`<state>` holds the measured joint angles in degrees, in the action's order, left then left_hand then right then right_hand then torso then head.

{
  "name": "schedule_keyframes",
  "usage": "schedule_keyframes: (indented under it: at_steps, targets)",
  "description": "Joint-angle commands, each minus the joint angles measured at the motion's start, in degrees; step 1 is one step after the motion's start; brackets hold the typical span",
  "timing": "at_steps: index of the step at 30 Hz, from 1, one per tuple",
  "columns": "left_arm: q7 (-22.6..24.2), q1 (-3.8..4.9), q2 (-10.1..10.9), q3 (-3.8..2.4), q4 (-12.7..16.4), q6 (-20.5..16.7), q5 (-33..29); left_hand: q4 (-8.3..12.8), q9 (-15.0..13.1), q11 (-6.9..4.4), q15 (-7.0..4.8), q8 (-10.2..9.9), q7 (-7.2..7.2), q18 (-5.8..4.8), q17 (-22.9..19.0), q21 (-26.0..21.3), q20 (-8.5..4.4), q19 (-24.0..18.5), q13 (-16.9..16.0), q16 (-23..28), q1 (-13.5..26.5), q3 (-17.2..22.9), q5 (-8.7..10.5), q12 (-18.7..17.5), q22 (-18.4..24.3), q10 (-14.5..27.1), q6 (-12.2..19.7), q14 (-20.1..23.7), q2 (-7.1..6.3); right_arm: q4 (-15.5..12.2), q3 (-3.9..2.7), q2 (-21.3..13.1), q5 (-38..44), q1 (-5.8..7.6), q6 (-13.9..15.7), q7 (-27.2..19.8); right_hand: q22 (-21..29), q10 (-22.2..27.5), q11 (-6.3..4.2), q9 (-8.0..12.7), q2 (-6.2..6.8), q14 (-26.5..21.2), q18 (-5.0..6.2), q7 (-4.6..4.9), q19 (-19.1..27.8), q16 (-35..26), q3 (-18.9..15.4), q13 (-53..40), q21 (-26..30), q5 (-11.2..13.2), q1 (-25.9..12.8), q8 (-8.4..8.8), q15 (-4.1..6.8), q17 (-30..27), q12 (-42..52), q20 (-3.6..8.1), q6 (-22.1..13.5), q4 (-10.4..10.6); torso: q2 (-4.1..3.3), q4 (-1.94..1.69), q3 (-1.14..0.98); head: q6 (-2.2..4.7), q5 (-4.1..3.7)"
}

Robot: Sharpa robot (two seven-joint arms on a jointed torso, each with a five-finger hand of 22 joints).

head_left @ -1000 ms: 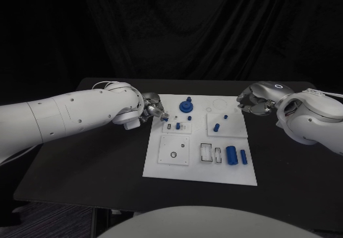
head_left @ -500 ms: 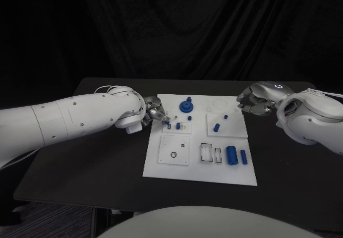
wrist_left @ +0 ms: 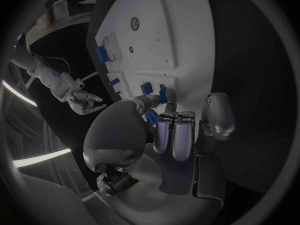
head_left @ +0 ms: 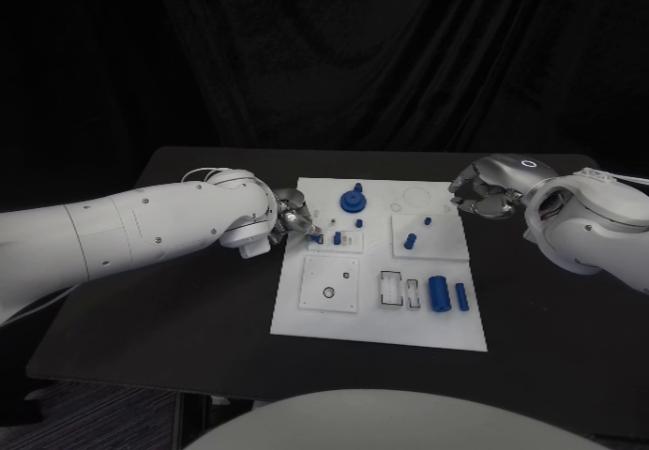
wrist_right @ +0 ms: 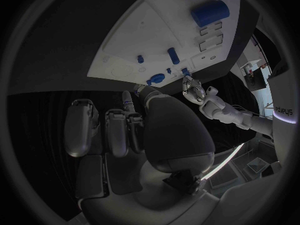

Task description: Assemble the parts on the task board

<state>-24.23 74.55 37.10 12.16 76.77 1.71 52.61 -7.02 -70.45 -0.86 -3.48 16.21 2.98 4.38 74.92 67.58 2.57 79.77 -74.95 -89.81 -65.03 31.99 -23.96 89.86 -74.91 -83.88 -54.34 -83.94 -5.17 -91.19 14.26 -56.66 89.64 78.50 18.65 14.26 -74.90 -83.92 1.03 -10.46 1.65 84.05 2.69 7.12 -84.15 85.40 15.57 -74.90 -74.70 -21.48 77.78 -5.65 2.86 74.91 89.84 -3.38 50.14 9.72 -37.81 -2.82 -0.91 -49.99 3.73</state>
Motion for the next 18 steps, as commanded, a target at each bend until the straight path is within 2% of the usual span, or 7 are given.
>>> schedule_keyframes:
  at_steps: [1,6,18]
  targets:
    - [-0.08,-0.3,-0.16,0.0,0.18,-0.02,-0.53,1.19,0.05,-0.42,-0.53,0.03,-0.39,0.79,15.08,-0.18,-0.19,0.27,-15.05,-0.19,-0.06,1.47,-0.32,0.14,-7.34,-6.12,-0.17,-6.06,0.54,0.01,-0.04,0.05,0.2,-0.13,0.11,0.77,-10.34,-6.08,0.47,0.09,-0.12,4.72,0.8,0.02,0.16,-0.26,0.25,-15.1,0.16,-0.19,-0.51,0.28,-0.42,11.22,0.16,-0.36,0.39,-0.03,0.0,-0.07,0.05,-0.01,-0.03]
    - [0.29,-0.45,-0.13,0.0,0.26,-0.34,-0.53,1.19,0.05,-0.42,-0.53,0.03,-0.39,0.79,15.08,-0.18,-0.19,0.27,-15.05,-0.19,-0.06,1.47,-0.32,0.14,-7.34,-6.12,-0.17,-6.06,0.54,0.02,-0.04,0.04,0.2,-0.13,0.1,0.77,-10.34,-6.08,0.47,0.09,-0.12,4.72,0.8,0.02,0.16,-0.26,0.25,-15.1,0.16,-0.19,-0.51,0.28,-0.42,11.22,0.16,-0.36,0.39,-0.03,-0.02,-0.11,0.09,-0.01,-0.04]
    - [1.67,-1.08,-0.33,0.0,0.13,-0.86,-0.53,1.22,0.0,-0.43,-0.54,0.08,-0.39,0.82,15.08,-0.36,-0.19,0.21,-15.05,-0.19,-0.03,1.56,-0.55,0.14,-7.3,-6.12,-0.15,-6.06,0.73,0.0,-0.04,0.03,0.2,-0.13,0.03,0.8,-10.34,-6.08,0.47,0.09,-0.12,4.72,0.8,0.02,0.16,-0.26,0.25,-15.1,0.16,-0.19,-0.51,0.28,-0.42,11.22,0.16,-0.36,0.39,-0.03,-0.01,-0.05,0.04,-0.01,-0.05]
